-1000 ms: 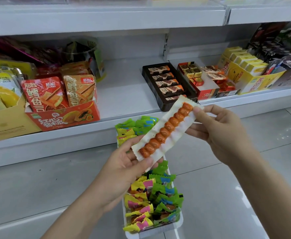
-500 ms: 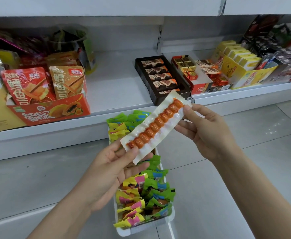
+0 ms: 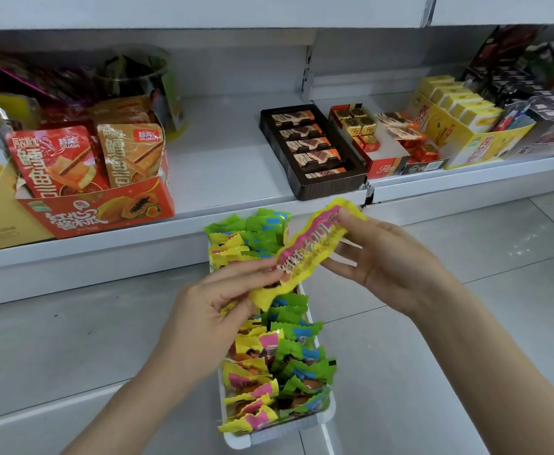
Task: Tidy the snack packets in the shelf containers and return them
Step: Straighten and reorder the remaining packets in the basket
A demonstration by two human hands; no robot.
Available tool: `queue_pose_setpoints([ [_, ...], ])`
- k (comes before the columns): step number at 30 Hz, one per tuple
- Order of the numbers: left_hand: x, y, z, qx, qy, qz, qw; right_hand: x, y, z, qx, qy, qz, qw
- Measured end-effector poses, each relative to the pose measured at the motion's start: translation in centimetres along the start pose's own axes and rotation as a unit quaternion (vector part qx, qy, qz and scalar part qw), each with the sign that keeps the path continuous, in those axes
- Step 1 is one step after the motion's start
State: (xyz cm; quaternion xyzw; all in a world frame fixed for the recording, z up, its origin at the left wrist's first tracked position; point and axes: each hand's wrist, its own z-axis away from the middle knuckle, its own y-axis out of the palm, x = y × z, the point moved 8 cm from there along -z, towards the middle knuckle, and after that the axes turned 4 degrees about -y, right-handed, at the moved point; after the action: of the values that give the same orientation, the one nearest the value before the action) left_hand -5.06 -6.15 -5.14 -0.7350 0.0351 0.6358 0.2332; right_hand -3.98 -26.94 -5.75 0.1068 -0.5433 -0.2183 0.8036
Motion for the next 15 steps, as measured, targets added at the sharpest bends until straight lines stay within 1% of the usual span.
queue_pose_setpoints([
  [2, 0.3, 0.3, 0.0, 0.004, -0.014, 0.029, 0.999, 0.1, -0.6, -0.1, -0.022, -0.028, 0.017, 0.999],
  [3, 0.6, 0.5, 0.1, 0.011, -0.035, 0.074, 0.997, 0.2, -0.8, -0.1, -0.028, -0.039, 0.012, 0.999],
  [4, 1.0, 0.9, 0.2, 0.027, -0.068, 0.143, 0.987, 0.4, -0.9, -0.1, -0.033, -0.048, 0.009, 0.998],
  [6, 1.9, 2.2, 0.5, 0.067, -0.15, 0.295, 0.941, 0.8, -1.1, -0.1, -0.041, -0.064, 0.02, 0.997],
  [7, 2.2, 2.7, 0.7, 0.076, -0.18, 0.341, 0.92, 1.1, -1.2, -0.2, -0.044, -0.071, 0.027, 0.996],
  [8, 2.5, 3.0, 0.9, 0.074, -0.198, 0.358, 0.909, 1.2, -1.2, -0.2, -0.048, -0.078, 0.031, 0.995],
  [9, 2.7, 3.0, 0.9, 0.063, -0.211, 0.357, 0.908, 1.3, -1.3, -0.1, -0.052, -0.085, 0.033, 0.994],
  [12, 3.2, 2.7, 0.7, 0.026, -0.219, 0.315, 0.923, 1.3, -1.2, -0.1, -0.056, -0.096, 0.035, 0.993],
  [15, 3.4, 2.2, 0.6, 0.007, -0.217, 0.312, 0.925, 1.2, -1.2, -0.1, -0.057, -0.095, 0.028, 0.993],
])
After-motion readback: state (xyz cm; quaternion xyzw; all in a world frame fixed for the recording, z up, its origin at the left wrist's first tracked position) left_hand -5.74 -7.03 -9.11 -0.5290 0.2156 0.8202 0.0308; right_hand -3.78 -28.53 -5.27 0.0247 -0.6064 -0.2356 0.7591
